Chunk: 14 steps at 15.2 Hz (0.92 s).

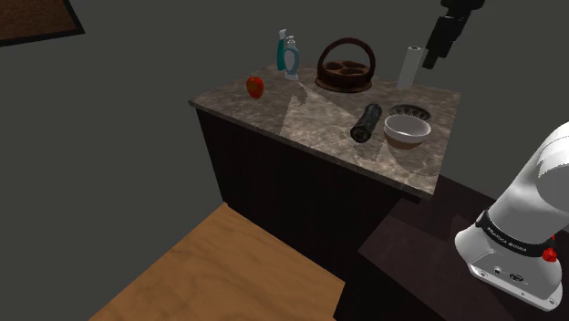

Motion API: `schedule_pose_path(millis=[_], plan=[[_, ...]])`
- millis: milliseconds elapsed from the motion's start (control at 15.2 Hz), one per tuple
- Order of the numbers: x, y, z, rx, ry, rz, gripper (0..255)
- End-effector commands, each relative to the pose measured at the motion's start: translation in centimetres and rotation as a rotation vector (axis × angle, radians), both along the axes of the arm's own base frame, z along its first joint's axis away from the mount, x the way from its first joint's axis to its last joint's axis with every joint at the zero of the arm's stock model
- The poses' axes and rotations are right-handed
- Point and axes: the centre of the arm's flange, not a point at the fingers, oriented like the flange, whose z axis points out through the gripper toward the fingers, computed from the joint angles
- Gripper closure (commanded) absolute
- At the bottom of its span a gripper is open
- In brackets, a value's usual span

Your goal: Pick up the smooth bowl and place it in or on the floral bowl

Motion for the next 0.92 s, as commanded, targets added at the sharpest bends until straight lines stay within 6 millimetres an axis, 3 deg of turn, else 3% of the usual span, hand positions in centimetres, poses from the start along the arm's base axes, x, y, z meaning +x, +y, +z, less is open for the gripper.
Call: schedule_pose_path(millis=[0, 858], plan=[[0.0, 0.0, 0.0, 0.000, 0.000, 0.000, 0], [4.8, -5.2, -15.7, -0.069, 0.102, 0.029, 0]])
